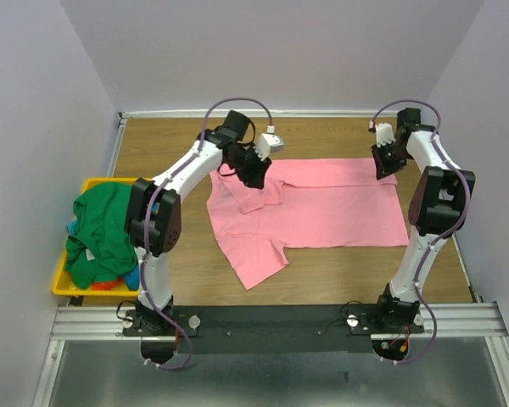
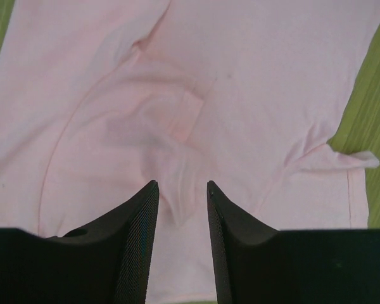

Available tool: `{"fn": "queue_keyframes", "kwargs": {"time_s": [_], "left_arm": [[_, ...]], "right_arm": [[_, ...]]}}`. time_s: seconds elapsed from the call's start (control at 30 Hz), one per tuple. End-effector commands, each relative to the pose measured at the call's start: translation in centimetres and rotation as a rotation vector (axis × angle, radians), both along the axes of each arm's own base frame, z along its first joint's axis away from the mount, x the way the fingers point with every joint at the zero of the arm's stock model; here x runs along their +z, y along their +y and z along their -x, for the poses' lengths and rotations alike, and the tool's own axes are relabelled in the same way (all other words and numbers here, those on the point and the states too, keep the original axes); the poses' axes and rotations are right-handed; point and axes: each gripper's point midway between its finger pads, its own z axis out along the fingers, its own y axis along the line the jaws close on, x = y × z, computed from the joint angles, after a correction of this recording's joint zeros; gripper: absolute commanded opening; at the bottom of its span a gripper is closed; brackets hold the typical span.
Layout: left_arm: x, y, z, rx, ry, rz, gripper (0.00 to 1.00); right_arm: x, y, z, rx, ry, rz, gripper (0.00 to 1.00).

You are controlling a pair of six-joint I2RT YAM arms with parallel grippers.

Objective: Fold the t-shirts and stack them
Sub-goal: Fold the flattened tshirt in 1/3 of the way

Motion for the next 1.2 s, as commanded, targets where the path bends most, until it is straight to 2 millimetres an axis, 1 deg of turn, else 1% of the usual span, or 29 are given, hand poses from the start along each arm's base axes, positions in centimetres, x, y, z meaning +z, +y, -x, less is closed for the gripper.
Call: {"fn": "queue_keyframes", "kwargs": {"time_s": [0.0, 0.07, 0.1, 0.13, 0.17, 0.2, 0.23, 0.3, 0.33, 0.43, 0.53, 0.57, 0.77, 0.9, 0.97, 1.07, 1.17], "left_arm": [[-1.1, -3.5, -0.7, 0.004, -0.065, -0.035, 0.45], [-2.0, -5.4, -0.3, -0.001, -0.069, -0.055, 0.45], [-1.8, -6.3, -0.5, 0.009, -0.079, -0.046, 0.46], [-2.1, -6.8, -0.5, 0.02, -0.076, -0.052, 0.47], [-3.1, -6.9, -1.0, 0.05, -0.081, -0.091, 0.47], [-3.1, -8.0, -0.7, 0.05, -0.09, -0.098, 0.47], [-4.0, -8.1, -0.9, 0.064, -0.095, -0.129, 0.47], [-4.4, -8.7, -1.0, 0.08, -0.109, -0.14, 0.47], [-5.1, -9.0, -0.9, 0.09, -0.113, -0.164, 0.47], [-6.1, -9.2, -0.8, 0.101, -0.11, -0.195, 0.45], [-7.3, -8.7, -1.0, 0.127, -0.102, -0.231, 0.41], [-7.4, -8.7, -1.1, 0.132, -0.104, -0.237, 0.39], [-8.2, -8.5, -1.3, 0.137, -0.098, -0.256, 0.36], [-8.3, -8.7, -1.1, 0.121, -0.091, -0.252, 0.32], [-8.2, -8.9, -0.9, 0.111, -0.087, -0.244, 0.31], [-7.3, -9.4, -0.6, 0.093, -0.08, -0.212, 0.34], [-7.0, -9.7, -0.2, 0.094, -0.086, -0.21, 0.37]], "right_arm": [[0.8, 0.9, 0.7, -0.013, 0.0, -0.028, 0.28], [0.6, 0.8, 1.1, -0.014, 0.01, -0.02, 0.28], [0.6, 0.7, 1.2, -0.017, 0.012, -0.016, 0.27], [0.7, 0.7, 1.3, -0.015, 0.009, -0.012, 0.27], [0.7, 0.6, 1.4, -0.017, 0.013, -0.006, 0.27], [0.7, 0.5, 1.5, -0.02, 0.012, -0.003, 0.27], [0.8, 0.4, 1.5, -0.019, 0.012, 0.001, 0.27], [0.8, 0.3, 1.6, -0.021, 0.015, 0.005, 0.27], [0.7, 0.4, 1.7, -0.021, 0.016, 0.005, 0.27], [0.5, 0.4, 1.8, -0.02, 0.022, 0.004, 0.27], [0.3, 0.3, 2.0, -0.015, 0.028, 0.01, 0.27], [0.3, 0.3, 2.0, -0.015, 0.029, 0.01, 0.28], [0.0, 0.3, 1.8, -0.013, 0.031, 0.009, 0.27], [0.0, 0.2, 1.7, -0.011, 0.032, 0.014, 0.27], [-0.1, 0.1, 1.7, -0.009, 0.032, 0.018, 0.27], [-0.2, 0.1, 1.6, -0.008, 0.034, 0.02, 0.27], [-0.4, 0.1, 1.7, -0.007, 0.039, 0.018, 0.27]]}}
